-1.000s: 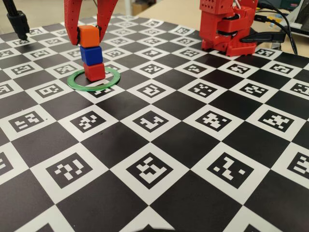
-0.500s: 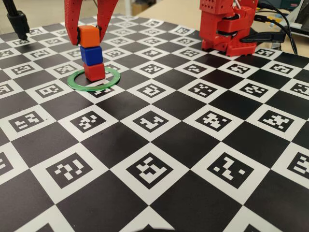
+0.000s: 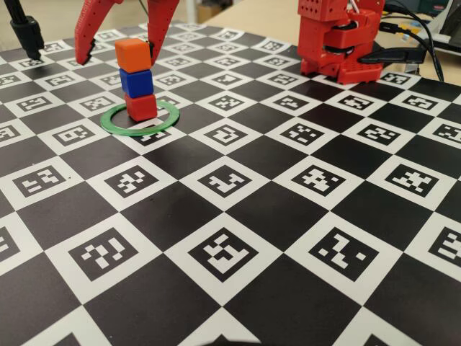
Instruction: Grab the red cube then put it in the green circle then put the blue cube on top and finally the orange cube on top
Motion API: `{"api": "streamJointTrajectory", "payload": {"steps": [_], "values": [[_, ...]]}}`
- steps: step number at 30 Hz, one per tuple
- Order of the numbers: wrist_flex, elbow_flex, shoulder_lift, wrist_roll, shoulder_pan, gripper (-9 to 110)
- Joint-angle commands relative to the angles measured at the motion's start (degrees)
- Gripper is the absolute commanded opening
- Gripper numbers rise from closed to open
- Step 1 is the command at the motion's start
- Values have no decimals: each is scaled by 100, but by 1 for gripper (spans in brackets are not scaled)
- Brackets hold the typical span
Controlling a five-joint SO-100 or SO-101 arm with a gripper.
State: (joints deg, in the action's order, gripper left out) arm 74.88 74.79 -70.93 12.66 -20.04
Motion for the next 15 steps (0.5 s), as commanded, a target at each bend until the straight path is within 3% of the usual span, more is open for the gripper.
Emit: {"api": "streamJointTrajectory", "payload": {"steps": [1, 15], "values": [[0, -70, -457, -26, -70, 54], [1143, -492, -1881, -167, -62, 58]]}}
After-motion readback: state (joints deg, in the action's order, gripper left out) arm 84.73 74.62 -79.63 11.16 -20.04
